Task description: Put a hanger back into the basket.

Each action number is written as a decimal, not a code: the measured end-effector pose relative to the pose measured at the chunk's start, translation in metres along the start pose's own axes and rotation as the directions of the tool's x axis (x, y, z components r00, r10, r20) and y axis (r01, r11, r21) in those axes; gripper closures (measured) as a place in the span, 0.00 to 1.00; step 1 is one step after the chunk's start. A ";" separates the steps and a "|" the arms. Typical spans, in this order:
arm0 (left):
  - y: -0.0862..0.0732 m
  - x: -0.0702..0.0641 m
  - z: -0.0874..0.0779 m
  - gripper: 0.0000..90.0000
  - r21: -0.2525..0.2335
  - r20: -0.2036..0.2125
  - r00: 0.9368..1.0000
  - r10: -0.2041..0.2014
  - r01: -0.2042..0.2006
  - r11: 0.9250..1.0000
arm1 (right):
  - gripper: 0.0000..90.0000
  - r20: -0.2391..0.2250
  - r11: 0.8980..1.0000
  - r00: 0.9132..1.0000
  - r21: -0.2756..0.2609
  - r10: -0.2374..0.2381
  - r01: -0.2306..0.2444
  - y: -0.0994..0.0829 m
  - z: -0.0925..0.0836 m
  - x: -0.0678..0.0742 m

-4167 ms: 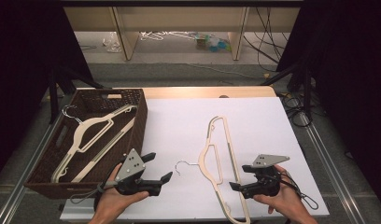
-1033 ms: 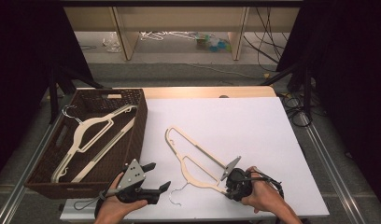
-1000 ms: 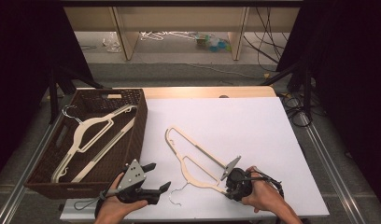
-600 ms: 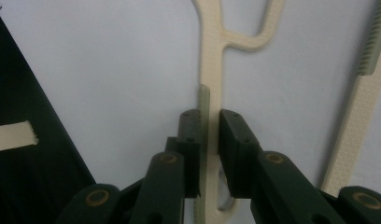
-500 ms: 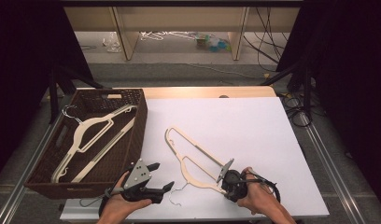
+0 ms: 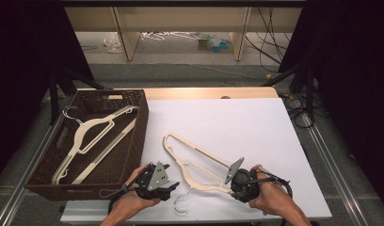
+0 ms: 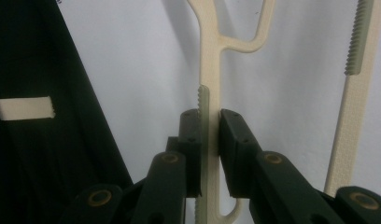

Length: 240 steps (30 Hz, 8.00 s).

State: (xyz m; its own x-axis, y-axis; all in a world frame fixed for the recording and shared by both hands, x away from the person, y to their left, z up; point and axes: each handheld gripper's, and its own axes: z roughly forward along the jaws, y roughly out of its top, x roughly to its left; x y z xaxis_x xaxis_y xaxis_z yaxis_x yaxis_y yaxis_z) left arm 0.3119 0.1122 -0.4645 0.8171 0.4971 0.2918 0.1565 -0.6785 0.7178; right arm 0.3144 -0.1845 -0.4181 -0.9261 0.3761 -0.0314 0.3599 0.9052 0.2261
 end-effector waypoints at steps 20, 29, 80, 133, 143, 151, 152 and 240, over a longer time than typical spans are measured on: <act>0.015 -0.015 0.045 0.41 -0.009 0.023 0.960 0.278 -0.277 0.961 | 0.88 -0.023 0.999 0.999 -0.034 -0.029 0.028 -0.007 -0.016 -0.004; 0.024 -0.017 0.050 0.53 -0.075 0.068 0.881 0.468 -0.463 0.883 | 0.88 -0.060 0.998 0.998 -0.045 -0.036 0.034 -0.015 -0.011 -0.016; 0.134 0.076 -0.010 0.95 -0.107 0.055 0.998 0.042 -0.036 0.994 | 0.38 0.008 0.748 0.962 -0.631 0.274 -0.208 -0.046 -0.079 -0.038; 0.068 0.220 -0.190 0.95 -0.152 -0.048 0.917 -0.395 0.384 0.911 | 0.27 -0.058 0.782 0.970 -0.582 0.236 -0.225 -0.047 -0.023 -0.021; 0.015 0.235 -0.192 0.95 -0.112 -0.087 0.910 -0.405 0.395 0.912 | 0.27 -0.063 0.787 0.969 -0.573 0.239 -0.231 -0.048 -0.020 -0.020; -0.014 0.237 -0.191 0.95 -0.067 -0.115 0.903 -0.413 0.408 0.911 | 0.27 -0.066 0.789 0.968 -0.567 0.242 -0.236 -0.049 -0.020 -0.019; -0.017 0.237 -0.191 0.95 -0.062 -0.117 0.903 -0.414 0.409 0.910 | 0.27 -0.068 0.789 0.968 -0.567 0.242 -0.237 -0.049 -0.020 -0.019; -0.117 0.258 -0.121 0.84 0.063 -0.301 0.780 -0.549 0.590 0.805 | 0.27 -0.068 0.798 0.964 -0.547 0.258 -0.252 -0.053 -0.013 -0.024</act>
State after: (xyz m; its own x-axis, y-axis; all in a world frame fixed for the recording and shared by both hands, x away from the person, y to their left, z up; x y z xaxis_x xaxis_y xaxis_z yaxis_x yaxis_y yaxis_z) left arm 0.4374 0.3848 -0.3968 0.3842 0.9229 0.0242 0.6431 -0.2863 0.7102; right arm 0.3161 -0.2445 -0.4171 -0.8073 0.5825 0.0942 0.4587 0.5192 0.7211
